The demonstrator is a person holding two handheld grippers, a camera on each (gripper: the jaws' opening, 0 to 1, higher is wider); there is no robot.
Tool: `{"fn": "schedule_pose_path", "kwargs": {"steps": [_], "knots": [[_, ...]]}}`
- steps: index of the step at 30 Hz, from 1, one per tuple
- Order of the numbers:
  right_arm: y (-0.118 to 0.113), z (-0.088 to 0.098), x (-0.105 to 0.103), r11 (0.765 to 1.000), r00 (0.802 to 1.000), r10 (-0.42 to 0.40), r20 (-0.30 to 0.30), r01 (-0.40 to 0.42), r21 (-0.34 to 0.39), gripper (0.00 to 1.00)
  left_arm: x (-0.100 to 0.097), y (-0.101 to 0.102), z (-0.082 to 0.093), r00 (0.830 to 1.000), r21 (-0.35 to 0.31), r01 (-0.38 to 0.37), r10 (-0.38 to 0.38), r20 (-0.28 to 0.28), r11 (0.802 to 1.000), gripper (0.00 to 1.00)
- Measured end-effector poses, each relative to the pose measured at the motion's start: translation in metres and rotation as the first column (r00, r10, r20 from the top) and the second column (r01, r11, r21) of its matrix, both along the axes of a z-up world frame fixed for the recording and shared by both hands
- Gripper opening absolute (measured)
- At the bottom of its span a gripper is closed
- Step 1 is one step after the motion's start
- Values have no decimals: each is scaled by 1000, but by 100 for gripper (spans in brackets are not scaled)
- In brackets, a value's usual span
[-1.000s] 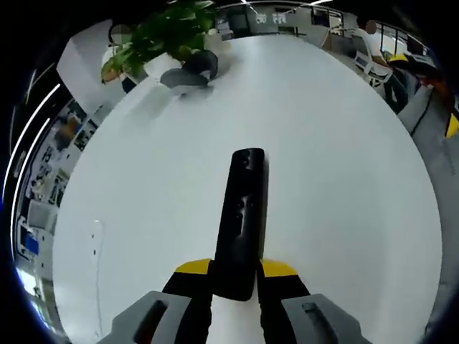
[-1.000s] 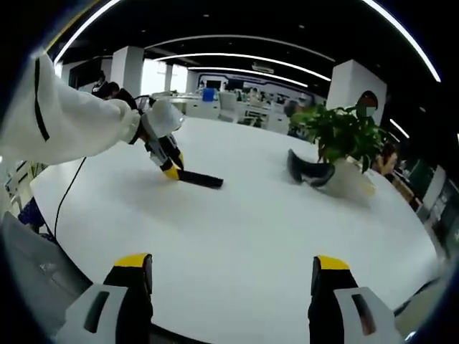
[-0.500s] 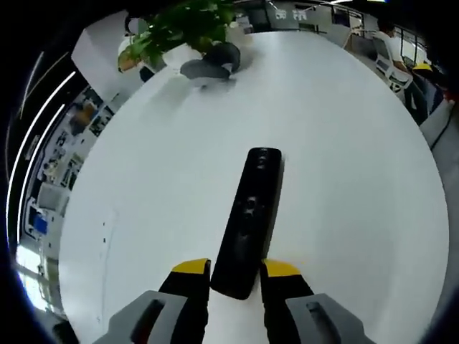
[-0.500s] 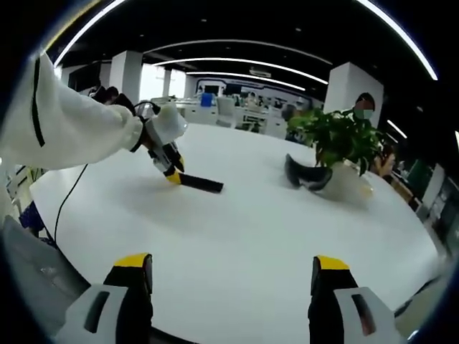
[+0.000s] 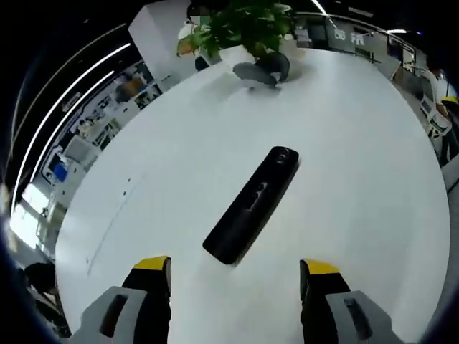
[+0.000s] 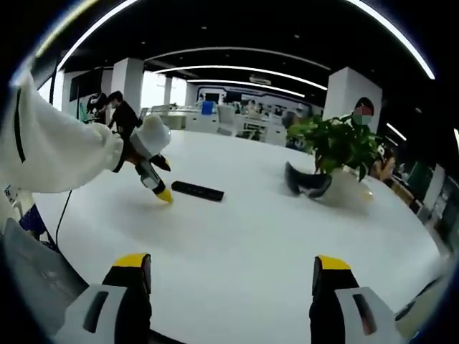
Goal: Press the specified remote control buttons in sequence, fully releasing each button before pressing the next.
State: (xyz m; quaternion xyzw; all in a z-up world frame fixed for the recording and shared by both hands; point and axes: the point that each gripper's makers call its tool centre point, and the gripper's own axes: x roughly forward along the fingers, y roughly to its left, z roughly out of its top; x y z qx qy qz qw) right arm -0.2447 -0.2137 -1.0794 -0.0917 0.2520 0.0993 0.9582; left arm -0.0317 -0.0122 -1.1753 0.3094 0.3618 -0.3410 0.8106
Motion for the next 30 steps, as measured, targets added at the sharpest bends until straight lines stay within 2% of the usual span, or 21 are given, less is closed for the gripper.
{"fn": "schedule_pose_path", "kwargs": {"steps": [4,6,7,8,13,16,19,23,27,30], "knots": [[2,3,1,1000,1000,7,13,-7,8,94,-23,2,5,1000,-42,-16,17,16,999,91],[2,3,1,1000,1000,12,14,-13,11,96,-36,4,10,999,-63,-27,29,22,998,90],[3,3,0,1000,1000,15,15,-16,12,97,-48,0,14,998,-115,-52,54,18,992,91],[4,3,0,1000,1000,22,16,-23,14,97,-57,-2,17,999,-138,-43,45,14,989,92],[8,9,-1,999,998,41,39,-42,21,99,-102,2,22,999,-147,-37,42,29,988,100],[12,17,-1,996,997,51,66,-56,73,99,-120,9,31,996,-173,-57,67,56,983,100],[13,20,-2,993,996,52,74,-59,99,99,-141,11,44,995,-226,-84,96,40,971,100],[14,22,-2,990,996,53,75,-63,124,99,-163,19,62,988,-261,-102,129,86,960,100],[13,26,-3,990,994,62,93,-73,121,99,-186,25,76,978,-307,-142,182,106,941,100],[9,25,-3,993,994,65,90,-73,90,99,-198,29,78,974,-309,-151,195,118,939,100]]}}
